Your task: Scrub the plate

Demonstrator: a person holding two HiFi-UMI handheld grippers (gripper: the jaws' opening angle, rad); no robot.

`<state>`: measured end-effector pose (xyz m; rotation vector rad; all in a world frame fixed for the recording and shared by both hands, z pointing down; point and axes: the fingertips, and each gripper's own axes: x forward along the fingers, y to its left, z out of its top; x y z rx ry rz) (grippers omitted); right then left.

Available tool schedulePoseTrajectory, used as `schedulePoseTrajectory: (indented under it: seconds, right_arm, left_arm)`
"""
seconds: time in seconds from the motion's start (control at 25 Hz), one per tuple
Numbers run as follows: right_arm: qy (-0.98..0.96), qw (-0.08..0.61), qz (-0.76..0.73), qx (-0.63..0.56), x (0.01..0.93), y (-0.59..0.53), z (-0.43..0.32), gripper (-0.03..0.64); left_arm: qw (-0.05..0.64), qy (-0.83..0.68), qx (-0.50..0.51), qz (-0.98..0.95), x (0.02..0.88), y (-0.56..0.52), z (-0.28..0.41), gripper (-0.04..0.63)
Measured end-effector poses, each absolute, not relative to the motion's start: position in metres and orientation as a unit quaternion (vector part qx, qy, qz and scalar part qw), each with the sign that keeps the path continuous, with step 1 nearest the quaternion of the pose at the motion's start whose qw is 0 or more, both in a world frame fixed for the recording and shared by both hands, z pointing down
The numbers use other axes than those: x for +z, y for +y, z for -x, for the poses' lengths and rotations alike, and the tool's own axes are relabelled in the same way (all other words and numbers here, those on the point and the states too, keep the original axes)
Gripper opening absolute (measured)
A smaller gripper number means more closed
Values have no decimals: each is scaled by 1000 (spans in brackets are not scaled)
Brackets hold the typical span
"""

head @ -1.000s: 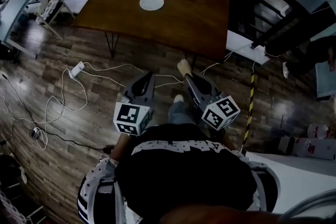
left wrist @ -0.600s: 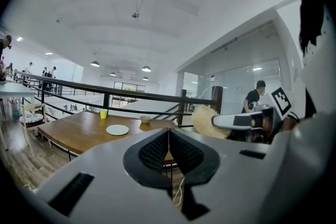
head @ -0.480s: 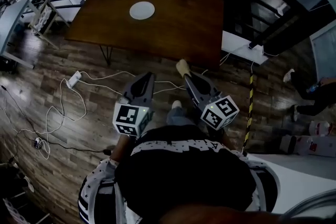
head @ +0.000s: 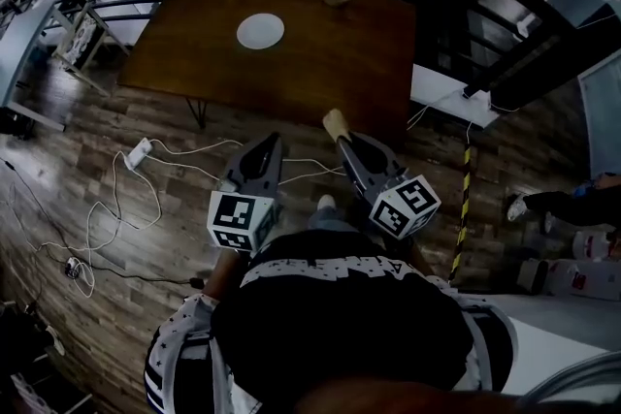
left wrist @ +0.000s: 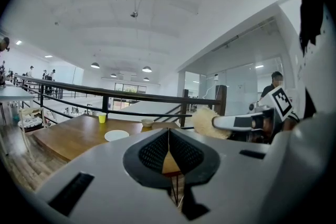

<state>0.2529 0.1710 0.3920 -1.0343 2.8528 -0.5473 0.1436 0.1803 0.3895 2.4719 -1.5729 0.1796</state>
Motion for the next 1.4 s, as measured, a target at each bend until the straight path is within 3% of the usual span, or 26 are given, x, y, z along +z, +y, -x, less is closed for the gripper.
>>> schedulePoseTrajectory:
  seconds: [1.4]
  right_arm:
    - [946, 19, 267, -185, 397, 44, -275, 49]
  left_arm:
    - [101, -584, 60, -803, 387, 54, -171, 14]
